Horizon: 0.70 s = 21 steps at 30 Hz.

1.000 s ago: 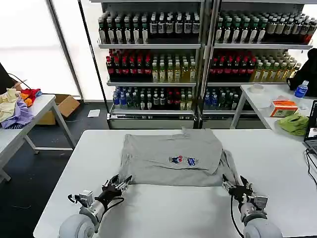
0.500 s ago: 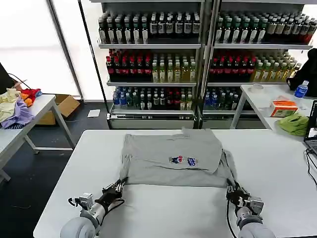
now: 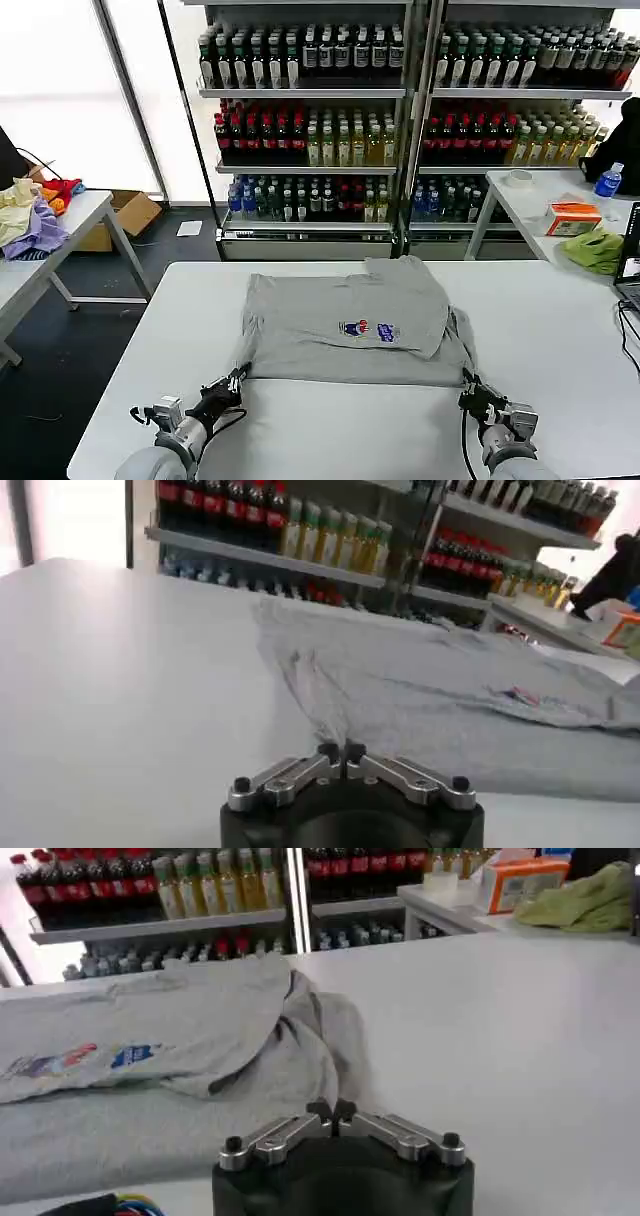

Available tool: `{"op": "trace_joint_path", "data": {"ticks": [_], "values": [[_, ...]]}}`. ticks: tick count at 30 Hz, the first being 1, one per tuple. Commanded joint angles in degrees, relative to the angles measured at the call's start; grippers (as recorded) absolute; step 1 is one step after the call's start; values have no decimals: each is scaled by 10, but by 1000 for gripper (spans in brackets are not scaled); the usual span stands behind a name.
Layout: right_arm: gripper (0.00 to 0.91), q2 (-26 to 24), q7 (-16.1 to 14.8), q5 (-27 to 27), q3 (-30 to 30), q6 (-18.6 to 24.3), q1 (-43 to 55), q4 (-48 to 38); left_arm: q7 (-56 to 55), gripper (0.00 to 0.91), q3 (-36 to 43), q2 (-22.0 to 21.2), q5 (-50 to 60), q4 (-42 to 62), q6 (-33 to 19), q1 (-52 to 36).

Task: Fold and organize the clothes.

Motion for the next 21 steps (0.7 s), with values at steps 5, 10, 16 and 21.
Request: {"op": "trace_joint_path", "data": {"ticks": [5, 10, 16, 21], "values": [[0, -15, -13, 3, 23, -7, -163, 134, -2, 10, -68, -28, 44, -128, 18, 153], [0, -11, -28, -9, 30, -1, -227, 165, 15, 10, -117, -51, 68, -155, 26, 231], [0, -13, -37, -56, 11, 12, -267, 178, 23, 10, -167, -56, 93, -191, 28, 282], [846, -13, -46, -76, 5, -2, -266, 191, 22, 907, -185, -83, 84, -211, 47, 285]]}}
